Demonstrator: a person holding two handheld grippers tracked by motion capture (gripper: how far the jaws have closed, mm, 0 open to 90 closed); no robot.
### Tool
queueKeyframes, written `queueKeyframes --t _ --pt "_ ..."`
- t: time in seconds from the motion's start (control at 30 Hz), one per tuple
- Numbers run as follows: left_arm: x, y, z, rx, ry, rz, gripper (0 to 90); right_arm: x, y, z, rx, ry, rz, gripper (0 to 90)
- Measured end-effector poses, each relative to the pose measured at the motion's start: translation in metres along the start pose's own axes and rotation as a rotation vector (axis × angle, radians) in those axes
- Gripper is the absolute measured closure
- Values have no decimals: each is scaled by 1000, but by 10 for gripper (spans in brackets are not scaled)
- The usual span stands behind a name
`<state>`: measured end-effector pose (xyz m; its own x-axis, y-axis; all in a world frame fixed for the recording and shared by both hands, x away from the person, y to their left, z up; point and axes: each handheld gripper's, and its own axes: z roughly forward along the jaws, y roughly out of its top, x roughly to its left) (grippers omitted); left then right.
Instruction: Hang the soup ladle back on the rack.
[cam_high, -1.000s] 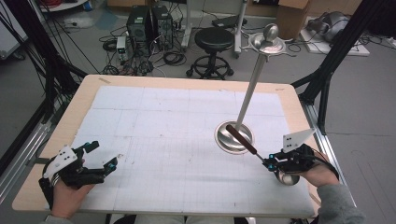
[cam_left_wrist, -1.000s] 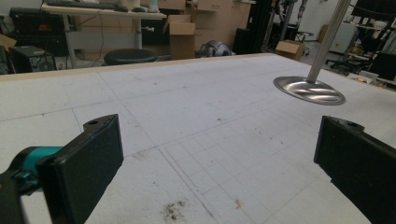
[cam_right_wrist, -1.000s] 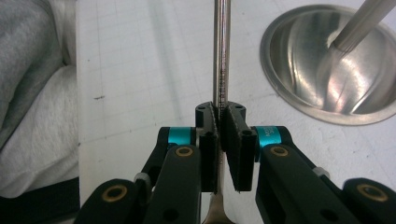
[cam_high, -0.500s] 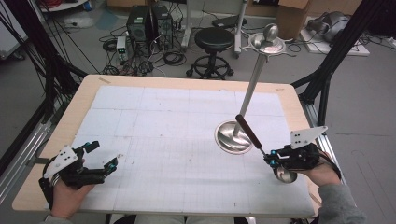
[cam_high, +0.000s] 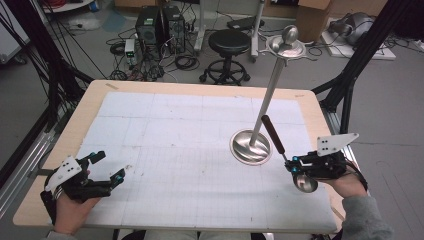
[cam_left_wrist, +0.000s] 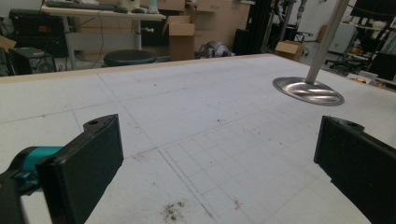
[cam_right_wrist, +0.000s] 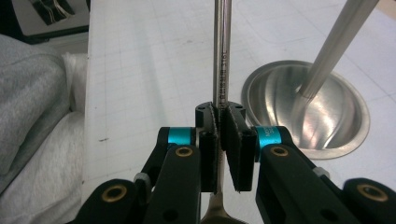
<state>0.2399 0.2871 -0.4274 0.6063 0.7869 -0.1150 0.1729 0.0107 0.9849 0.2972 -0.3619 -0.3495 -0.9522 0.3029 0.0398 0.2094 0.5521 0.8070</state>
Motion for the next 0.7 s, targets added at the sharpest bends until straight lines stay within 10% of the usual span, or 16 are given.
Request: queueKeyframes --t 0.7 --pt "-1 -2 1 16 -8 -2 18 -2 8 -14 -109 -61 -3 843"
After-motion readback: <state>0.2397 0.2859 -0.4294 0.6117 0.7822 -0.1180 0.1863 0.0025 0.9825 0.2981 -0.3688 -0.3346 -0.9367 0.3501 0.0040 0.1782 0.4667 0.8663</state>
